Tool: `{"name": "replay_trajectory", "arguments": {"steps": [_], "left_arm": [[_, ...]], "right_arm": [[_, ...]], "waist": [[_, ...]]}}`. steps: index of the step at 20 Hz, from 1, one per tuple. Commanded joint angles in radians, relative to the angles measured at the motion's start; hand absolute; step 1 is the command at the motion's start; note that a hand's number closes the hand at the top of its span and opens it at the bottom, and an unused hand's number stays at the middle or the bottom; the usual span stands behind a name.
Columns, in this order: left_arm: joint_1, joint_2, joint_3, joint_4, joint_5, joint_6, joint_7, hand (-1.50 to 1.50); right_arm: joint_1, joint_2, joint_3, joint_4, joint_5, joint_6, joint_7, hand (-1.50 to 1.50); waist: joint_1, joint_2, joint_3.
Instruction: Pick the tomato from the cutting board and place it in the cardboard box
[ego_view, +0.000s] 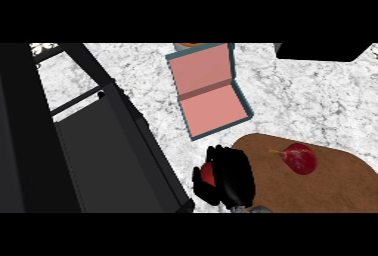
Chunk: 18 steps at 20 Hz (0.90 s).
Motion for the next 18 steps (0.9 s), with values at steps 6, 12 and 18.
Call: {"name": "replay_trajectory", "arguments": {"steps": [6,12,18], "left_arm": [[-0.047,0.185,-0.085,0.060,-0.158,-0.112,0.044,0.00],[0.011,0.216,-0.061,0.044,-0.147,-0.114,0.036,0.00],[0.048,0.196,-0.039,0.049,-0.164,-0.117,0.027,0.00]], "right_arm": [[-0.145,-0.061,0.194,-0.101,0.012,0.023,-0.308,1.50],[-0.166,-0.023,0.205,-0.265,-0.033,0.083,-0.320,1.50],[-0.170,0.000,0.157,-0.458,-0.123,0.123,-0.328,1.50]], "waist": [[-0.092,-0.009,-0.022],[-0.124,-0.015,-0.023],[-0.152,-0.019,-0.023]]}}
